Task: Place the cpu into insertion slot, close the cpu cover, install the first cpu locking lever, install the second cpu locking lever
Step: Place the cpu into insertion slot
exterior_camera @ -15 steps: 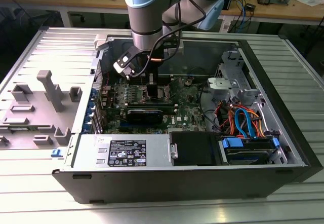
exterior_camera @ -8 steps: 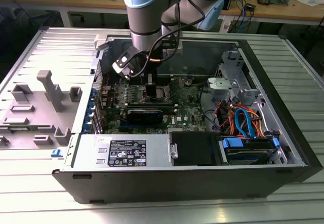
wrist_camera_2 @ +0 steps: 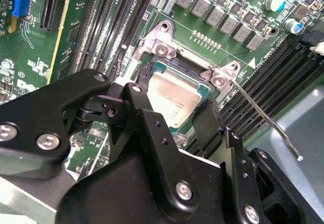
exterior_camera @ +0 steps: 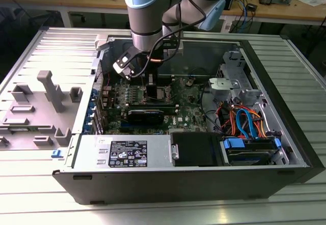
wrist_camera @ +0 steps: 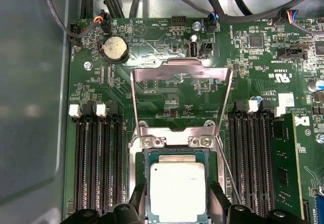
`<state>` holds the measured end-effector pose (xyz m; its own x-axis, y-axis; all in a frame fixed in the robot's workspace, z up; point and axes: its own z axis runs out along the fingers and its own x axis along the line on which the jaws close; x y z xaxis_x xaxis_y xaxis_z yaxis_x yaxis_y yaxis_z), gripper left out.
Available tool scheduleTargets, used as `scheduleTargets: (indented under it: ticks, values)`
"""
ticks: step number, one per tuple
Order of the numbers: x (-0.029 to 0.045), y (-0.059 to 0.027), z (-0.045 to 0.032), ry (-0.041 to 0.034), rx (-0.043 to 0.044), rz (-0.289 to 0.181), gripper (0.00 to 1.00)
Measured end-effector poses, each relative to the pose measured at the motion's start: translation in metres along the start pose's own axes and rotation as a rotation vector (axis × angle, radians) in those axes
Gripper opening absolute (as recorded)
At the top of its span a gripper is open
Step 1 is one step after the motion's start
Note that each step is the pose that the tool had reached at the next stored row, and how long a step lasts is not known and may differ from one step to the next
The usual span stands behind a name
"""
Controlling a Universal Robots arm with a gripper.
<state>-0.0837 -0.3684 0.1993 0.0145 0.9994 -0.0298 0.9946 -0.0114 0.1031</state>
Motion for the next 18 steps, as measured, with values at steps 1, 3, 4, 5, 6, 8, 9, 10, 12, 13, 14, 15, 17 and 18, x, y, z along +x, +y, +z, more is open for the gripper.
scheduleTargets:
  ticks: [1,3,4,5,6,8,9,10,12,13,14,15,17,18]
  values:
    - [0.0001,0.0000,0.0000,0.0001,0.0006,0.000,0.61]
    - [0.0008,0.0000,0.0001,0.0006,0.0019,0.000,0.61]
    - [0.0012,0.0000,0.0002,0.0009,0.0024,0.000,0.61]
    - [0.0016,-0.0001,0.0002,0.0012,0.0030,0.000,0.61]
    - [0.0020,-0.0001,0.0003,0.0016,0.0035,0.000,0.61]
    - [0.0023,-0.0001,0.0003,0.0021,0.0041,0.000,0.61]
    - [0.0023,-0.0001,0.0003,0.0021,0.0041,0.000,0.61]
    - [0.0024,-0.0001,0.0004,0.0022,0.0042,0.000,0.61]
    - [0.0025,-0.0001,0.0002,0.0000,0.0041,0.000,0.61]
    - [0.0026,-0.0001,0.0001,-0.0044,0.0039,0.000,0.61]
    - [0.0024,0.0000,-0.0007,-0.0169,0.0039,-0.002,0.61]
    - [0.0023,0.0001,-0.0017,-0.0227,0.0038,-0.002,0.61]
    - [0.0023,0.0002,-0.0023,-0.0247,0.0038,-0.003,0.61]
    - [0.0023,0.0002,-0.0023,-0.0245,0.0036,-0.003,0.61]
